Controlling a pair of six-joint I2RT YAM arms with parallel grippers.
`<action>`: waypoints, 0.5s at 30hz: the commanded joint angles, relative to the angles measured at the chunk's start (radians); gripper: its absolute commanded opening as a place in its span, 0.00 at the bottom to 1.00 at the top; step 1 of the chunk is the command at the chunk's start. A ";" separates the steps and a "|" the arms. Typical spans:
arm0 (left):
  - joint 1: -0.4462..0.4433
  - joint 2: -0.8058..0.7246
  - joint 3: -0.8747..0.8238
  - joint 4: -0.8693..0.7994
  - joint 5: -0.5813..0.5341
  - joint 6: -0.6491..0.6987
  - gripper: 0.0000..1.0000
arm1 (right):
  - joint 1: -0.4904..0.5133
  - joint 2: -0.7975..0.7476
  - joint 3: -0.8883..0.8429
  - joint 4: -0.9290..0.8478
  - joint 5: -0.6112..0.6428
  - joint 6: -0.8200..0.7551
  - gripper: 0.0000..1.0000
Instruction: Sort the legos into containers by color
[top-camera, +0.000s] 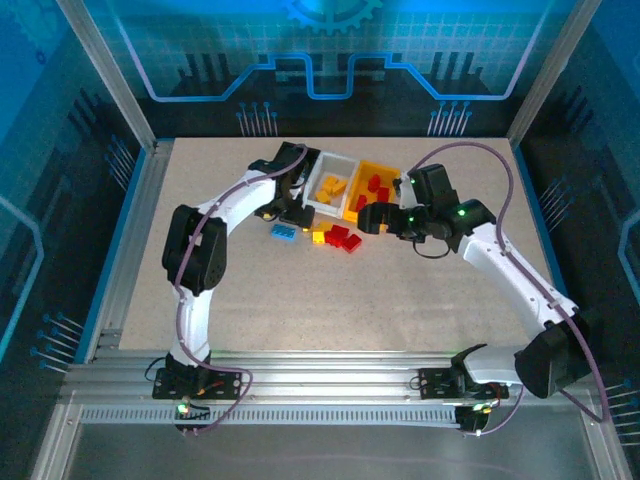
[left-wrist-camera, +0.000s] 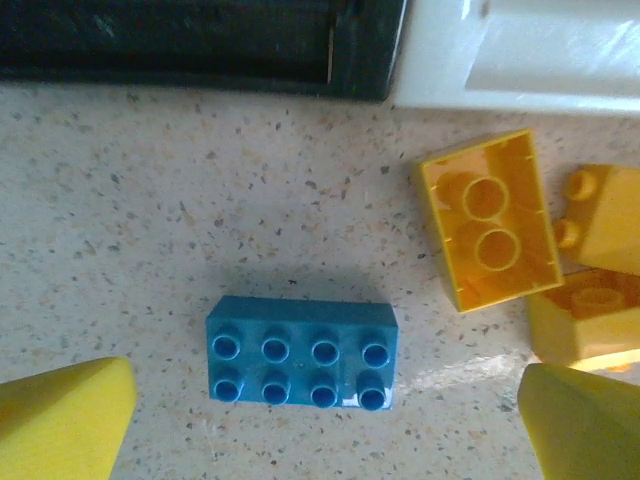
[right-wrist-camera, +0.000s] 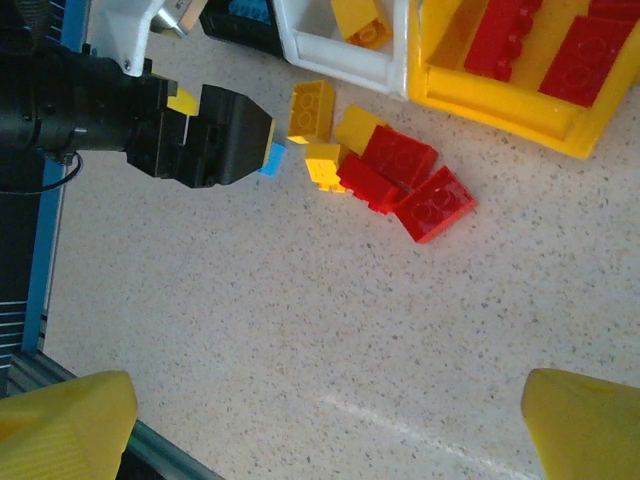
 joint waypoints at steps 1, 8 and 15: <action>0.000 0.029 -0.019 0.011 0.003 -0.037 0.98 | 0.006 -0.028 -0.014 -0.034 -0.011 -0.008 1.00; 0.022 0.046 -0.030 0.022 0.011 -0.077 0.97 | 0.003 -0.037 -0.034 -0.036 -0.006 -0.009 1.00; 0.024 0.073 -0.021 0.004 0.006 -0.060 0.93 | -0.008 -0.035 -0.028 -0.038 0.005 -0.009 1.00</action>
